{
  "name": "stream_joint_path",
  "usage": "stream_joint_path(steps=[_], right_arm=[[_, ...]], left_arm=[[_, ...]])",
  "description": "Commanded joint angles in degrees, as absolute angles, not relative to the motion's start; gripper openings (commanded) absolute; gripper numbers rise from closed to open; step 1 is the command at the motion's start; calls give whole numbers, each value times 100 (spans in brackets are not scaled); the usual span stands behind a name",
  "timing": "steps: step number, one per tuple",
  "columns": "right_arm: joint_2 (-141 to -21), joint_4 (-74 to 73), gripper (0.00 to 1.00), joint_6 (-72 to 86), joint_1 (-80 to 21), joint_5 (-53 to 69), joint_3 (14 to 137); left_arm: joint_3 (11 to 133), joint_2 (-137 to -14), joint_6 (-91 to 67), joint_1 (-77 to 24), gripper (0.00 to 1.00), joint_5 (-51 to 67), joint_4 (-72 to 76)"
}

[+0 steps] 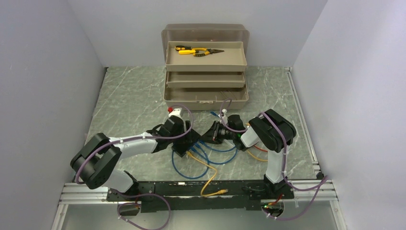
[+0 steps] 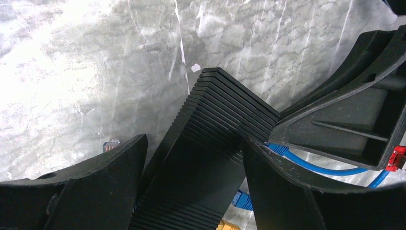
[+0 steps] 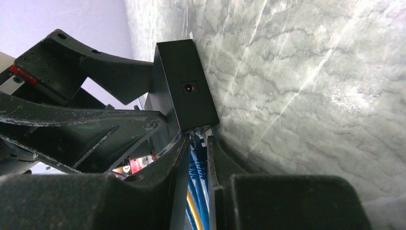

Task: Pull the plug from the switch port
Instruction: Pull the connector from the switch port.

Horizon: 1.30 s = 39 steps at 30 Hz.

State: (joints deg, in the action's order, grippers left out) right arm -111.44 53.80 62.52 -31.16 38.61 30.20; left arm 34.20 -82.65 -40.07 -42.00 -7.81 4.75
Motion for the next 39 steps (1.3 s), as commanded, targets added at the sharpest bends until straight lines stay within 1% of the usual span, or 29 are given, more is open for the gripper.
stream_joint_path(steps=[1, 8, 27, 39], right_arm=[[-11199, 5452, 0, 6197, -3243, 3926, 3098], [-11181, 5491, 0, 6215, -3240, 3903, 3056], [-11197, 5572, 0, 6234, -3240, 3902, 3001], [-11189, 5537, 0, 6213, -3243, 3911, 2980]], left_arm=[[3662, -8327, -3791, -4352, 81, -787, -434], [3983, -8402, -3522, -4664, 82, -909, -639], [4368, -8484, -3239, -5012, 82, -965, -926], [4801, -9071, -2941, -5161, 84, -1136, -1277]])
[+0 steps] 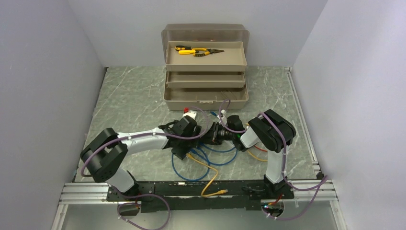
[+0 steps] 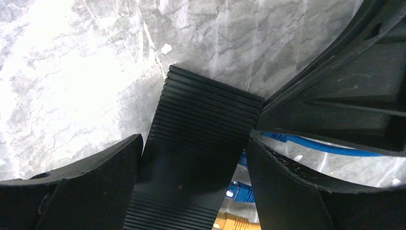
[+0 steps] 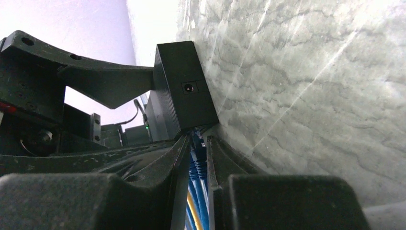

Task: Pull the plug from the switch port
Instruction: Pull the connector from the switch port.

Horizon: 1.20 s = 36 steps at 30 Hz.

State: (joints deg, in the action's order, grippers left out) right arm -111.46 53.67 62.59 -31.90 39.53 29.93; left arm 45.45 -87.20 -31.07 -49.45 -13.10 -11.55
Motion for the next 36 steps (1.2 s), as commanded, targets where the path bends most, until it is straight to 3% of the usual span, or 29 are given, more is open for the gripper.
stream_joint_path(steps=[1, 15, 36], right_arm=[[-11189, 5542, 0, 6214, -3243, 3912, 2974], [-11030, 5355, 0, 6083, -3275, 4048, 2914], [-10666, 5013, 0, 5853, -3272, 4063, 2498]], left_arm=[[4829, -9114, -2911, -5178, 84, -1175, -1326], [5172, -9369, -3061, -5267, 83, -2155, -1914], [5108, -9508, -3248, -5222, 83, -2442, -2018]])
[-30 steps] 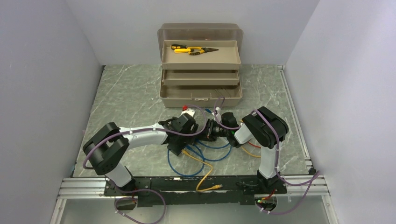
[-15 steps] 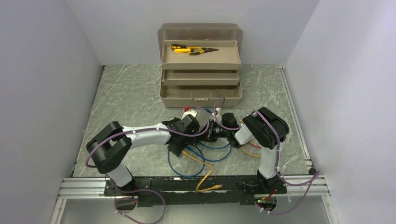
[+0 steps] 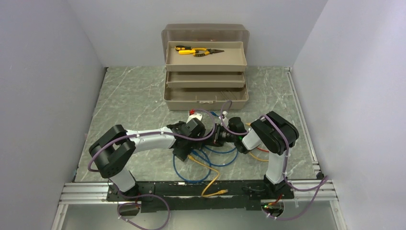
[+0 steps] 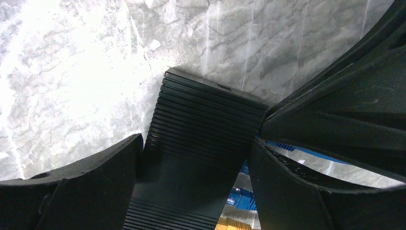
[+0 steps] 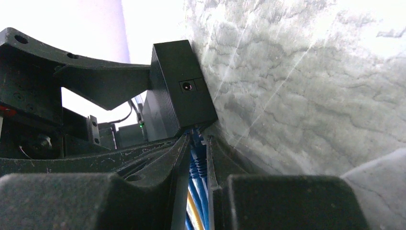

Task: Pull the plug from the switch port
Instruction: Pull the connector from the switch port.

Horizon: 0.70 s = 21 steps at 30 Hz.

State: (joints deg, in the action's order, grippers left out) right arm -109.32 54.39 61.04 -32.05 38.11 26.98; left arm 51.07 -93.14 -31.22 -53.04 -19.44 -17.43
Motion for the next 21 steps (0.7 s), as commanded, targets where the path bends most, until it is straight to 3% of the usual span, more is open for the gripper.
stream_joint_path(steps=[1, 21], right_arm=[[-10640, 4945, 0, 5817, -3262, 4061, 2484], [-10228, 4538, 0, 5524, -3121, 4140, 2230]], left_arm=[[5102, -9506, -3251, -5216, 83, -2448, -2016], [5009, -9482, -3269, -5188, 83, -2377, -1912]])
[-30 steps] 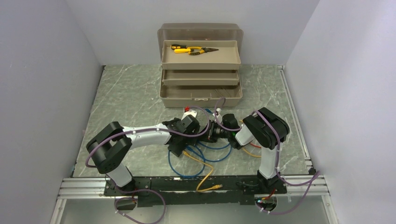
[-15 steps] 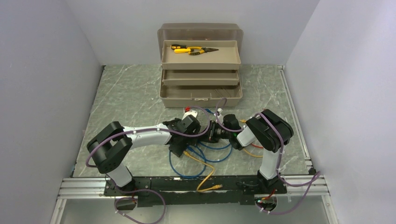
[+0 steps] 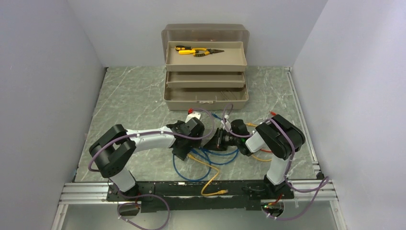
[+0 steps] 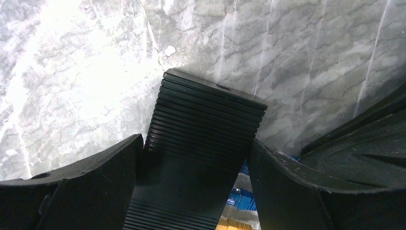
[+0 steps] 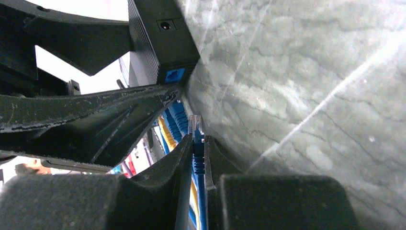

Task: Pull the plug from the switch port
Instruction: Pull the connector from the switch port, then place the connector at the center of the board.

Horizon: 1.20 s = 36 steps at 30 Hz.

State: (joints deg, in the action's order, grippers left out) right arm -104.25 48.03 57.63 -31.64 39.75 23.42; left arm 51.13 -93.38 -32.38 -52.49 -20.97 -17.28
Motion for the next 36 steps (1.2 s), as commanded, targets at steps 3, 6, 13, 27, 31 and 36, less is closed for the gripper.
stream_joint_path(steps=[3, 6, 13, 27, 31, 36], right_arm=[[-10150, 4667, 0, 5559, -3081, 4123, 2193], [-9967, 4715, 0, 5572, -2993, 4072, 2256], [-8856, 3340, 0, 4740, -2832, 3490, 2940], [-6992, 1836, 0, 4156, -2826, 2819, 3560], [-6811, 1989, 1, 4400, -2840, 2982, 3554], [-6824, 1442, 49, 4098, -2891, 2812, 3629]], left_arm=[[4870, -9346, -3248, -5188, 83, -2156, -1644], [4751, -9128, -3224, -5202, 83, -1928, -1411], [4408, -8074, -3303, -5195, 84, -1643, -870], [3203, -5135, -3639, -5189, 99, -1596, 957], [2666, -4635, -3694, -5192, 99, -1327, 1826], [2671, -4515, -3694, -5190, 99, -1329, 1430]])
